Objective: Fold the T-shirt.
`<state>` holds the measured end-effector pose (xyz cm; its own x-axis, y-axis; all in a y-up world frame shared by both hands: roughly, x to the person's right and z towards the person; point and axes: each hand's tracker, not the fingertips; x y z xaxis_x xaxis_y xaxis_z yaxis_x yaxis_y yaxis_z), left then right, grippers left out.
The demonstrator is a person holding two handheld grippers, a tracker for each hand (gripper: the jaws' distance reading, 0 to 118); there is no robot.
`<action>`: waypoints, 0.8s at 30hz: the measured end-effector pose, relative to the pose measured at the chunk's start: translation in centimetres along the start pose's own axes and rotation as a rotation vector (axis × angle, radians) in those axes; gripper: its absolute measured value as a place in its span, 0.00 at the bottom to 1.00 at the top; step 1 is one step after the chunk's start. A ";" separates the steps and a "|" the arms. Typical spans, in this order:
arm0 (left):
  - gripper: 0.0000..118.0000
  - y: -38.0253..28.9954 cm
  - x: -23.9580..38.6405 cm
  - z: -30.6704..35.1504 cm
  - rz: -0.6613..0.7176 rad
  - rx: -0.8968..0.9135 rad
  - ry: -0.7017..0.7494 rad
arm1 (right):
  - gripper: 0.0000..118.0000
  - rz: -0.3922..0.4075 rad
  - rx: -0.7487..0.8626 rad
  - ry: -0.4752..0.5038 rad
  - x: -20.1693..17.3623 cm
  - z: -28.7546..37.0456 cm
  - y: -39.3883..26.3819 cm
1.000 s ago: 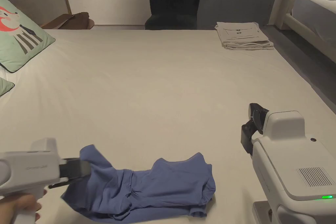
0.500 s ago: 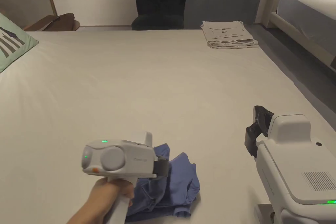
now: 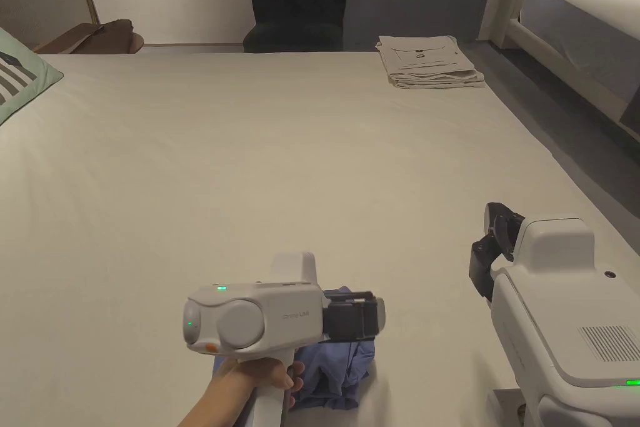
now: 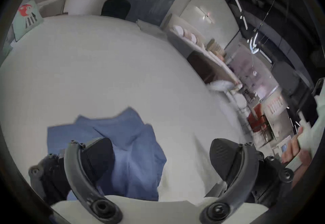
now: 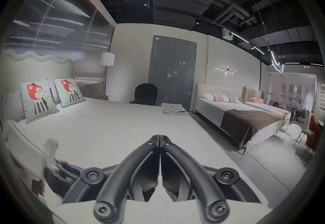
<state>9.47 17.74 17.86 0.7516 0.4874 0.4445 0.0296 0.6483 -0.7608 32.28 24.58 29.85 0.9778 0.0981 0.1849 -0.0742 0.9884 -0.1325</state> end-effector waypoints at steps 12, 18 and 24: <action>0.07 -1.1 -2.0 5.7 -0.213 0.389 0.384 | 0.00 0.008 0.013 0.039 -1.7 0.1 0.6; 0.00 -3.7 -3.5 2.8 -0.170 0.267 0.325 | 0.00 0.012 0.008 0.048 -2.0 0.2 0.5; 0.00 -6.1 -1.8 -1.5 -0.236 0.137 0.304 | 0.00 0.011 0.003 0.036 -0.9 0.3 0.2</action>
<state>8.89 12.02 21.02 0.8957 0.1340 0.4240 0.1519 0.8039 -0.5750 31.34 24.73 29.97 0.9834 0.1049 0.1479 -0.0856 0.9876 -0.1316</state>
